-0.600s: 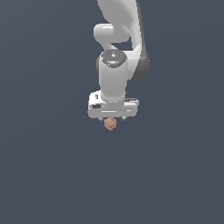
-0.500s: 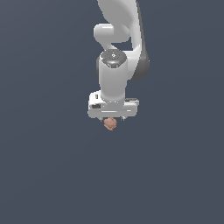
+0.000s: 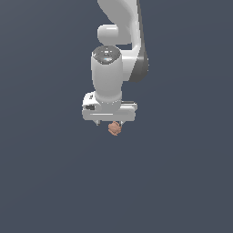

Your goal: Pick up the object and move it to a goal position.

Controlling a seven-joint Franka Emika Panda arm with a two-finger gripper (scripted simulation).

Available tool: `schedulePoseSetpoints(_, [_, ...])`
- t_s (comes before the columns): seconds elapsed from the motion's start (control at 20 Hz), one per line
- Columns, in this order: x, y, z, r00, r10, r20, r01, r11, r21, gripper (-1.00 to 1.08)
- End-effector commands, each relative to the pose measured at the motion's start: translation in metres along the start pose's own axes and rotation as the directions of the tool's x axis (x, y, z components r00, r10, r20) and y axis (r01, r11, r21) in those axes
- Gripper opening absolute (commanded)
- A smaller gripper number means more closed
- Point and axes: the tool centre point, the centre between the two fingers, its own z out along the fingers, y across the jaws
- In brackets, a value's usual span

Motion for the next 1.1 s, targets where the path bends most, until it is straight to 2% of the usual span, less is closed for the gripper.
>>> schedulePoseSetpoints(0.0, [0.001,0.001,-0.001,1.000,0.001,-0.002,-0.001,1.000,-0.001,1.00])
schedulePoseSetpoints(0.3, [-0.002,-0.001,0.003,1.000,0.025,0.001,-0.025,1.000,0.001,1.00])
schedulePoseSetpoints(0.65, [-0.011,-0.005,0.017,0.993,0.117,0.006,-0.117,0.993,0.006,1.00])
schedulePoseSetpoints(0.85, [-0.019,-0.008,0.028,0.980,0.200,0.011,-0.200,0.980,0.008,1.00])
schedulePoseSetpoints(1.05, [-0.030,-0.012,0.042,0.953,0.301,0.018,-0.301,0.953,0.009,1.00])
